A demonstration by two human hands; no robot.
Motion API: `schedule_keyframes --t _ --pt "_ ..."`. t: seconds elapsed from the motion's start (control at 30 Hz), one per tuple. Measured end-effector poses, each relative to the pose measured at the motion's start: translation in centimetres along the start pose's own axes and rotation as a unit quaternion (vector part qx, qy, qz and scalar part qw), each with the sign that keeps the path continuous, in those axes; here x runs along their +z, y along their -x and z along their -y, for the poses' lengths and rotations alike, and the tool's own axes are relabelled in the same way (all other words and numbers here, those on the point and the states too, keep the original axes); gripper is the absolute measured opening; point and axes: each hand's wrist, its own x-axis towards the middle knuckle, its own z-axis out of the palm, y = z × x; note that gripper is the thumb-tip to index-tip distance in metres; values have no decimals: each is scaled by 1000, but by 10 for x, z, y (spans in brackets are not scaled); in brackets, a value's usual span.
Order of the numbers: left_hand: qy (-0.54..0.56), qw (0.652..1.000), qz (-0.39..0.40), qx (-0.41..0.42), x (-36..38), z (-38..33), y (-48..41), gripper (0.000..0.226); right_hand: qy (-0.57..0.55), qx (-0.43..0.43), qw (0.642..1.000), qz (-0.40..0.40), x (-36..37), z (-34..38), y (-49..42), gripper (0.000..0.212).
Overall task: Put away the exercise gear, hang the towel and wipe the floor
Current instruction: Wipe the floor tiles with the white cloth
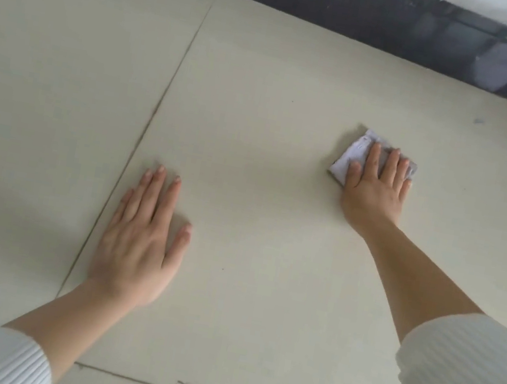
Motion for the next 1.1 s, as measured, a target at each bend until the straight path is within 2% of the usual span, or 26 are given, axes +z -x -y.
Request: schedule_keyframes --t 0.13,0.27,0.4,0.53,0.6,0.73,0.83,0.9,1.0,1.1 --pt "-5 1000 1 -1 0 1 -1 68 -37 -19 999 -1 0 33 -17 58" --pt "-5 1000 18 -12 -1 1 -1 68 -4 -175 985 -2 18 60 27 54" --pt "3 999 28 -19 -3 0 -2 69 9 -322 947 21 24 37 100 50" --pt "12 999 34 -27 -7 0 -2 68 82 -390 913 91 12 -9 145 49" --pt "12 999 35 -21 -7 -1 -3 68 104 -356 926 75 5 -23 130 52" --pt "18 999 26 -19 -5 0 -2 68 68 -176 982 21 2 -12 57 61" --pt "22 999 18 -14 -3 0 -2 68 7 -66 998 -6 3 18 -5 55" --pt "20 1000 12 -11 -1 2 -2 68 -13 -28 999 -20 7 42 -35 54" --pt "22 1000 10 -10 -1 1 -2 67 0 -48 999 -14 8 70 -58 54" --pt "21 1000 11 -12 -2 1 -2 67 20 -143 990 6 11 96 -51 53"
